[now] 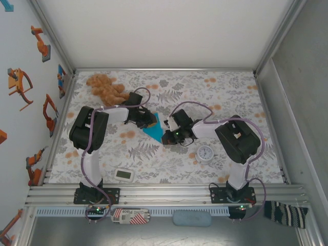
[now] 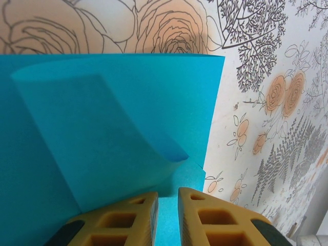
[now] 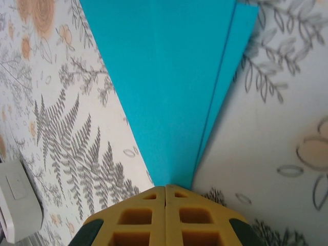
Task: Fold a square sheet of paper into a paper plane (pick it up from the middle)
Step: Fourth fold the wing at the center of the table.
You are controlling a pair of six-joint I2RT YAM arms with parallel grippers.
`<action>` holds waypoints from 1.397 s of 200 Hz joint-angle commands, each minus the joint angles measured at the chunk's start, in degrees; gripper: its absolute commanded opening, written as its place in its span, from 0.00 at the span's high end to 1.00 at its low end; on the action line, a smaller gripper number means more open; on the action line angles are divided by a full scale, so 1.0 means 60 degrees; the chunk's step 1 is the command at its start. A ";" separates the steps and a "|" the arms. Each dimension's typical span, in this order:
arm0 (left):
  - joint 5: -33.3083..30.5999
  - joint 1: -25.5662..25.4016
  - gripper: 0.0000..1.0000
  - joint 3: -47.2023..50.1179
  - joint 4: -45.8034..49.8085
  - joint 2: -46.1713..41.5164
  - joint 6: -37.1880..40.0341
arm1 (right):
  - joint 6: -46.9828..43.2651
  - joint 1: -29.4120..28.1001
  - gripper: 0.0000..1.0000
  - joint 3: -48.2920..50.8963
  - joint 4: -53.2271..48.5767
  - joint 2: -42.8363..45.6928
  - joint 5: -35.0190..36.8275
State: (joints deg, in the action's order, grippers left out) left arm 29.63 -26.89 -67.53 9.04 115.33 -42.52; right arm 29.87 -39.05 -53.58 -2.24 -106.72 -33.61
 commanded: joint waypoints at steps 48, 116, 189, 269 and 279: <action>-0.1321 0.0029 0.79 0.0381 0.1379 0.0836 0.0201 | -0.0308 -0.0197 1.00 0.0960 -0.0715 0.2235 0.1192; -0.1133 -0.0044 0.79 0.0232 0.1348 0.0753 0.0173 | 0.0831 -0.0328 1.00 -0.0353 0.0278 0.1042 0.1604; -0.0909 -0.0081 0.79 0.0212 0.1346 0.0617 0.0158 | 0.1050 -0.0465 1.00 -0.1375 0.0192 -0.0539 0.1843; -0.0224 -0.0146 0.79 -0.0098 0.1132 -0.0366 0.0842 | 0.0525 -0.0431 1.00 -0.0541 -0.0822 -0.0682 0.1738; -0.0185 -0.0175 0.78 -0.0087 0.1062 -0.0596 0.0993 | 0.0378 -0.0435 1.00 -0.0292 -0.1065 -0.0568 0.1708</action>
State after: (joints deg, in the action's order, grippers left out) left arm 29.41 -27.40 -68.38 11.46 114.48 -40.42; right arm 34.63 -41.52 -59.59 -0.64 -110.30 -23.99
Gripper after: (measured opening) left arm 0.217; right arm 0.049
